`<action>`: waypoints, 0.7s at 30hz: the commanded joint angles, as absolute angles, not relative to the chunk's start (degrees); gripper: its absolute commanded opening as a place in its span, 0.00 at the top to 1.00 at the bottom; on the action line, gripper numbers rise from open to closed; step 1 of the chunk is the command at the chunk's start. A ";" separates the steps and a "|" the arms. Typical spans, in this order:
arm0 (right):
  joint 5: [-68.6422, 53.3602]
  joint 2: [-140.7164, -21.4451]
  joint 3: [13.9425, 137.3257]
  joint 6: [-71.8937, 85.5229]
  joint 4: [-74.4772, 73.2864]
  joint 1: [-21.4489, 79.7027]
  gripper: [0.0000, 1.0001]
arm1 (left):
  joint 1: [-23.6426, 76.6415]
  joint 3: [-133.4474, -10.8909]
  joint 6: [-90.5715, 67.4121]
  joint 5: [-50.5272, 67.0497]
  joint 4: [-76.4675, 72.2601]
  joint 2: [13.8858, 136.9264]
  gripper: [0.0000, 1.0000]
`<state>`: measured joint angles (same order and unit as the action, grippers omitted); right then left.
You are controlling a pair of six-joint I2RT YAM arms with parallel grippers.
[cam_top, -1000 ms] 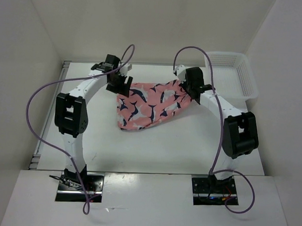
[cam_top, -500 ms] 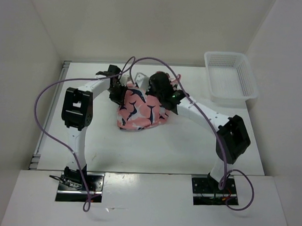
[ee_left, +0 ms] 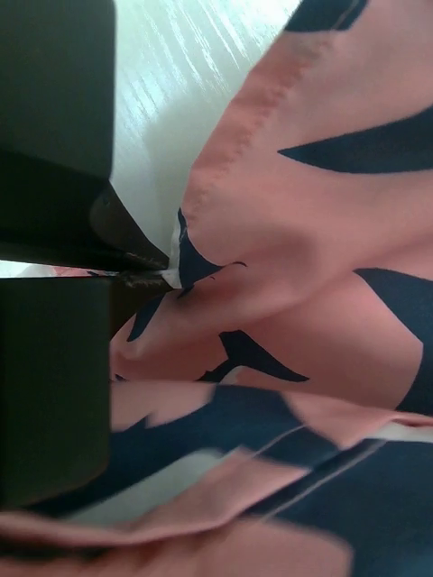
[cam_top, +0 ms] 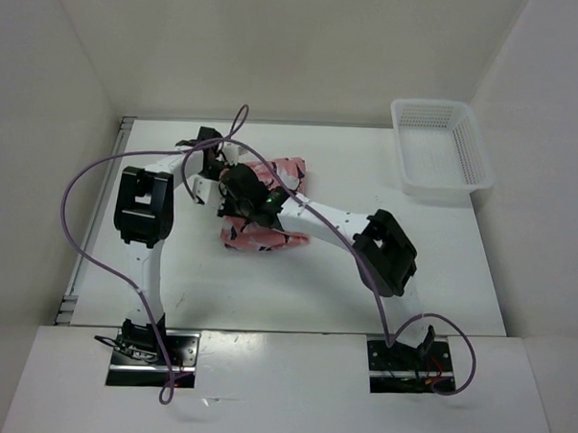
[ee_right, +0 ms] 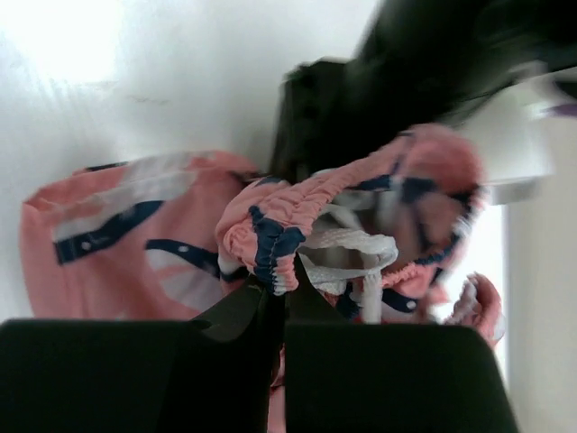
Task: Fold and stack the shorts
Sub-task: Fold the shorts
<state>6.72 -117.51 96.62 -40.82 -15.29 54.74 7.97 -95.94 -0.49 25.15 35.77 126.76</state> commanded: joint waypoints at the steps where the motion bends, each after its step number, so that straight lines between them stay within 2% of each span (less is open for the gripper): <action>1: 3.60 -119.53 99.32 -38.50 -17.84 56.25 1.00 | 6.25 -93.25 0.00 26.46 36.30 127.88 0.92; 2: 2.56 -120.14 99.32 -37.80 -17.84 56.86 1.00 | 5.72 -92.73 0.00 26.46 36.30 127.88 0.90; 3: 2.55 -120.15 99.32 -36.84 -18.36 56.87 0.71 | 5.71 -92.72 0.00 25.93 36.30 127.27 0.87; 6: -0.87 -118.83 101.24 -34.55 -20.12 57.39 0.36 | 5.71 -93.25 0.00 23.12 36.30 126.65 0.72; 7: -1.49 -118.13 102.29 -33.24 -20.13 57.39 0.32 | 5.19 -93.25 0.00 22.07 36.30 126.04 0.67; 9: -3.94 -115.41 102.83 -30.78 -20.83 57.39 0.30 | 4.58 -94.92 0.00 21.54 37.61 125.51 0.52; 11: -5.70 -112.08 103.45 -29.01 -22.32 57.39 0.29 | 4.05 -97.11 0.00 21.01 39.01 124.89 0.45; 13: -12.19 -110.05 105.90 -24.36 -25.13 54.50 0.29 | 3.52 -98.26 0.00 19.34 39.63 123.05 0.34; 15: -16.68 -106.72 106.52 -23.38 -26.63 52.83 0.29 | 3.52 -100.28 0.00 16.18 40.25 121.13 0.30; 17: -14.43 -104.60 103.11 -26.00 -25.93 52.82 0.29 | 3.52 -101.94 0.00 12.76 40.78 119.80 0.24; 21: -8.80 -101.17 90.13 -30.14 -23.03 51.59 0.36 | 2.99 -106.25 0.00 12.47 41.31 115.85 0.23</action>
<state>-10.00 -102.98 96.99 -28.40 -23.33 51.83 3.18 -101.89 -1.30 14.44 40.73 122.65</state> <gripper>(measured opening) 0.651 0.772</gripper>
